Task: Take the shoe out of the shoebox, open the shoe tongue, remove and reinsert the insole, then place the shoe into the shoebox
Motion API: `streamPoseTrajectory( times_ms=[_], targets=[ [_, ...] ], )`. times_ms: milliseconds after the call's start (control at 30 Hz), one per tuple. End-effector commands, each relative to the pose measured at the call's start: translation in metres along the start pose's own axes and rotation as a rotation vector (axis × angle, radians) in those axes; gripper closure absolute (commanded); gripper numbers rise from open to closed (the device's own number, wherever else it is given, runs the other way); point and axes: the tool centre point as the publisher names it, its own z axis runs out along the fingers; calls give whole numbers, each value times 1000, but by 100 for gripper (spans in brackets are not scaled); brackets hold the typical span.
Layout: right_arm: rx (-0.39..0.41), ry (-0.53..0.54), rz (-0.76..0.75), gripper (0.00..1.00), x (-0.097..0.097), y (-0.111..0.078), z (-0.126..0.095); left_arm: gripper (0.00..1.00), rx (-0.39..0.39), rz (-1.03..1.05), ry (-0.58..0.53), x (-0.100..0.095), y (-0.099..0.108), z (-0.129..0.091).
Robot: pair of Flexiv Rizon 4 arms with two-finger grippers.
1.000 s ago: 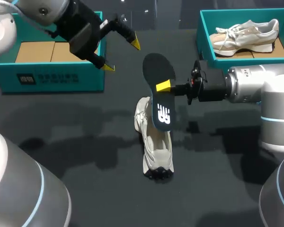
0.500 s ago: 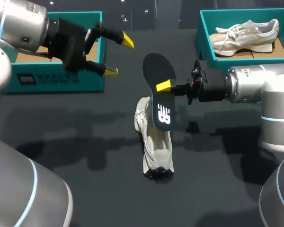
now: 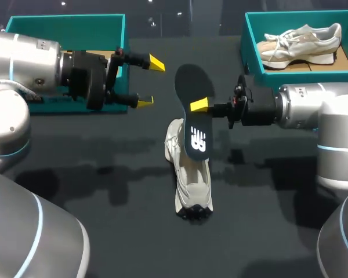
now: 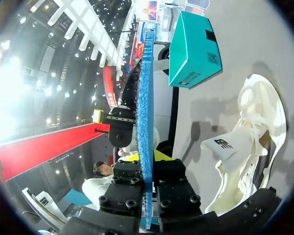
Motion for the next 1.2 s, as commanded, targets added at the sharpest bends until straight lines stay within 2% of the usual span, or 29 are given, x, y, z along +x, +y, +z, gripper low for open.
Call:
streamPoseTrajectory(
  times_ms=[33, 200, 367, 700, 833, 900, 1200],
  targets=[
    [-13, -4, -1, 100, 1, -4, 2, 0, -3, 3, -71, 4, -1, 1],
    [-13, -4, -1, 100, 1, -4, 2, 0, -3, 3, -71, 4, -1, 1],
    [-20, 9, 31, 100, 3, -3, 7, 0, -61, 57, -119, 11, -5, 14],
    [-21, 14, 50, 100, 9, -5, 16, 0, -96, 57, -125, 21, -9, 39],
    [-10, 11, 51, 100, 9, -5, 19, 8, -109, 51, -136, 20, -11, 47],
    [-5, 13, 50, 100, 9, -5, 21, 18, -108, 43, -138, 19, -11, 51],
    [12, 28, 38, 100, 9, -7, 23, 43, -112, 30, -136, 21, -9, 63]
  ],
)
